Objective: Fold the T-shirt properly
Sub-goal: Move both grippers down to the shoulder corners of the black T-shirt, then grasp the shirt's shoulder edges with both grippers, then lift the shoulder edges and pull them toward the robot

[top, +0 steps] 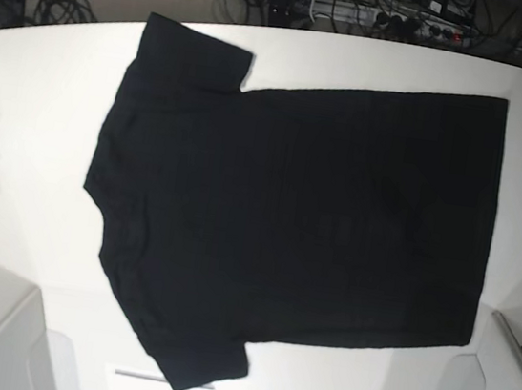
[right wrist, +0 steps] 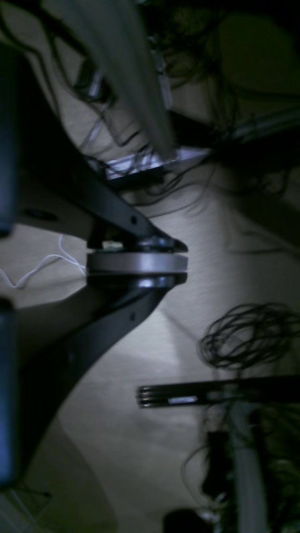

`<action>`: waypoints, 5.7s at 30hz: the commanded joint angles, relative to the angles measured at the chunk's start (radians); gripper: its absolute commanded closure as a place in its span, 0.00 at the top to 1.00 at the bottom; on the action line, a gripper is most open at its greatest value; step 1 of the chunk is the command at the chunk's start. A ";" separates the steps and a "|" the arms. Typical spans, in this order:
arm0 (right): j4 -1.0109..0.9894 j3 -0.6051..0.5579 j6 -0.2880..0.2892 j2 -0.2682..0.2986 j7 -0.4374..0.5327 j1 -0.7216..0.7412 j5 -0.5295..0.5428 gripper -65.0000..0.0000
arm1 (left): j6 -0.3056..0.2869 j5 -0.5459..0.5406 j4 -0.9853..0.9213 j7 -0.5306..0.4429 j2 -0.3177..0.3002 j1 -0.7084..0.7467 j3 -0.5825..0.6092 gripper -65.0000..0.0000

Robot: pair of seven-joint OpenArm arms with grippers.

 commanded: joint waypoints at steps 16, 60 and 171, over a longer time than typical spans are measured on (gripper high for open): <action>0.126 -0.016 0.001 -0.001 0.018 0.150 0.063 0.00 | 0.004 -0.310 0.332 -0.027 -0.102 0.122 -0.067 0.01; -0.078 -0.107 0.003 0.207 -0.261 0.293 0.844 0.57 | -0.699 -0.326 0.391 1.377 0.193 -0.466 -1.018 0.67; 0.013 -0.165 0.004 0.239 -0.140 0.161 0.842 0.00 | -0.699 -0.245 0.385 1.570 0.171 -0.500 -0.735 0.00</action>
